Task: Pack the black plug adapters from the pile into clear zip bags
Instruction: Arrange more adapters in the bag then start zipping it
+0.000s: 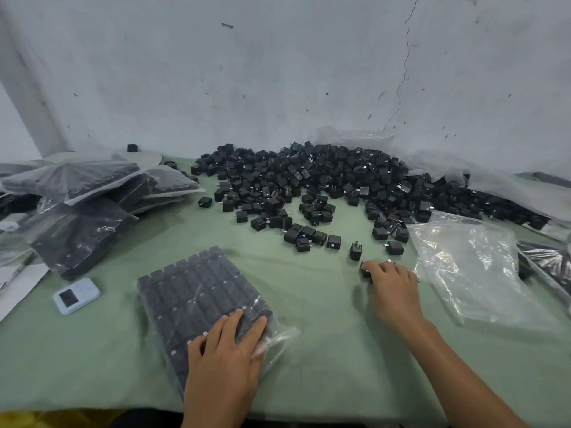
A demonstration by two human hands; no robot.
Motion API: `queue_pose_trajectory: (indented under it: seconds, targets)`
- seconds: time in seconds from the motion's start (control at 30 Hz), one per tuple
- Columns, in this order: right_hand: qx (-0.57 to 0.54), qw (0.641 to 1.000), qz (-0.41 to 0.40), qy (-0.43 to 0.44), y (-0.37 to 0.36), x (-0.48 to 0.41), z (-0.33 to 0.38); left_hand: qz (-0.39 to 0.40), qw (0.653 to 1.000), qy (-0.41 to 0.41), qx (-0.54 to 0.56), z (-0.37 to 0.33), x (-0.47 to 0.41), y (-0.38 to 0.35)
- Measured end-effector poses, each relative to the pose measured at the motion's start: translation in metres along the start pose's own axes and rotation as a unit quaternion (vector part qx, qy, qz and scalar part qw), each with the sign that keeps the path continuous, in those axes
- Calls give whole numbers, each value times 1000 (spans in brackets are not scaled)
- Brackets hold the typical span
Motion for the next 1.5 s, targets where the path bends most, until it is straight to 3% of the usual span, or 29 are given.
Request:
queue_pose_trajectory:
  seconds: [0.07, 0.13, 0.23, 0.3, 0.37, 0.57, 0.9, 0.97, 1.07, 1.13, 1.2, 1.3, 1.43, 1.5]
  targets:
    - [-61, 998, -2, -2, 9, 6, 7, -3, 1000, 4, 4, 0, -1, 0]
    - [-233, 972, 20, -14, 20, 20, 16, -2, 1000, 5, 4, 0, -1, 1]
    - [-462, 877, 125, -27, 27, 59, 39, -1, 1000, 7, -2, 1, -2, -1]
    - [-537, 812, 230, -16, 24, 95, 64, -2, 1000, 13, -4, 3, -2, -3]
    - [-561, 772, 299, -5, 22, 123, 88, 3, 1000, 16, -10, 5, -3, -5]
    - [-611, 730, 307, -4, 10, 147, 138, 6, 1000, 3, -21, 6, -6, -13]
    - [-651, 723, 221, -70, 3, 144, 153, 7, 1000, -7, -25, 1, -8, -12]
    - [-703, 671, 207, -114, 0, 146, 156, 0, 1000, -9, -27, 1, -8, -12]
    - [-802, 516, 211, -216, -10, 152, 167, -8, 1000, 1, -18, 4, -7, -11]
    - [-814, 486, 197, -249, -15, 153, 168, -17, 1000, 9, -17, 6, -6, -9]
    - [-808, 502, 180, -252, -16, 153, 166, -19, 1000, 17, -13, 5, -5, -7]
    - [-776, 564, 147, -242, -18, 155, 159, -31, 999, 18, -5, 0, -6, 1]
    - [-652, 728, 85, -193, -15, 162, 137, -21, 1000, 11, -11, -3, -15, 3]
    - [-605, 778, 56, -159, -3, 163, 133, -6, 1000, 20, -8, -2, -19, 0]
Point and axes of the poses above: each hand's wrist, its own x-axis away from the middle knuckle, its own y-axis out of the back of the hand, z = x × y, the point moved 9 cm from there along -x, towards the middle knuckle
